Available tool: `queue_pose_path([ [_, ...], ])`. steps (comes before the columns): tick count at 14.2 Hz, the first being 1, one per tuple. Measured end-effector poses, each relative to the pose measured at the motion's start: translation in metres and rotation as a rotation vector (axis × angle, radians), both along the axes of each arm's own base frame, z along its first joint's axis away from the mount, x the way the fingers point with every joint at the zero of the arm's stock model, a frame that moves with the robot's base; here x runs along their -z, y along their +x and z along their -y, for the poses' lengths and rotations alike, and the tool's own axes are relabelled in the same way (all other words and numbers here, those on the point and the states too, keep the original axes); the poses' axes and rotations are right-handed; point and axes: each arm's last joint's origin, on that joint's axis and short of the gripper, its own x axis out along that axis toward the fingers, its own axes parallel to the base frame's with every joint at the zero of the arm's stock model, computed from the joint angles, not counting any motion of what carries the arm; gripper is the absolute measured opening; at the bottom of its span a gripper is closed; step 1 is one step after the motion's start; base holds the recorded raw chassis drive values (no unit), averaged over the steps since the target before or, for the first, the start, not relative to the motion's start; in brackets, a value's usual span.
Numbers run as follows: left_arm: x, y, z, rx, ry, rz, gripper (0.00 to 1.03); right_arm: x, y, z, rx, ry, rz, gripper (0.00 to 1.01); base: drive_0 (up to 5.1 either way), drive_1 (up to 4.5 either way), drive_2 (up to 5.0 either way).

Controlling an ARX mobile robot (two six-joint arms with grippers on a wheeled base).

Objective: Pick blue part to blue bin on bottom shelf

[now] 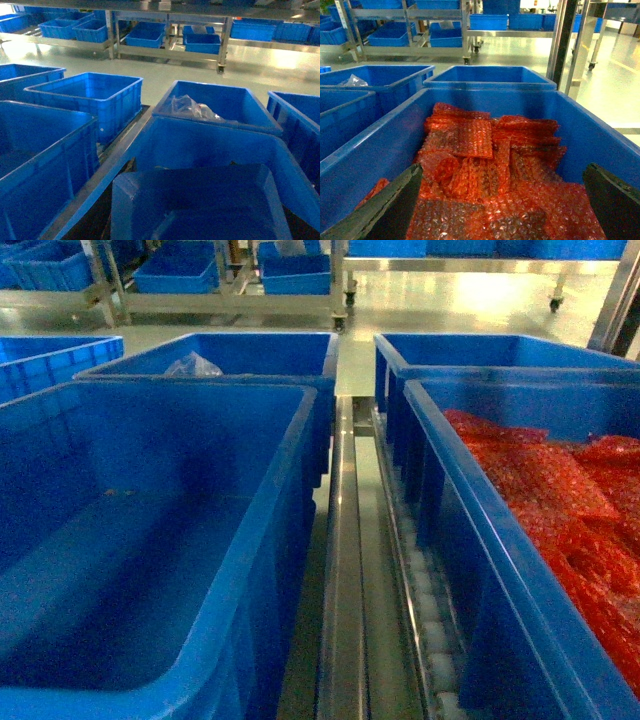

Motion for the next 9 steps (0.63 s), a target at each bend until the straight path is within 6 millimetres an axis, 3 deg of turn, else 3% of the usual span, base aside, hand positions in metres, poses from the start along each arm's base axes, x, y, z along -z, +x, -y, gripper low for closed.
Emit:
queue_pose_path([
  [9, 0.0002, -0.0001, -0.0001, 0.0, 0.001, -0.003, 0.44, 0.0, 0.0, 0.0, 0.0, 0.0, 0.0, 0.98, 0.0, 0.0, 0.0],
])
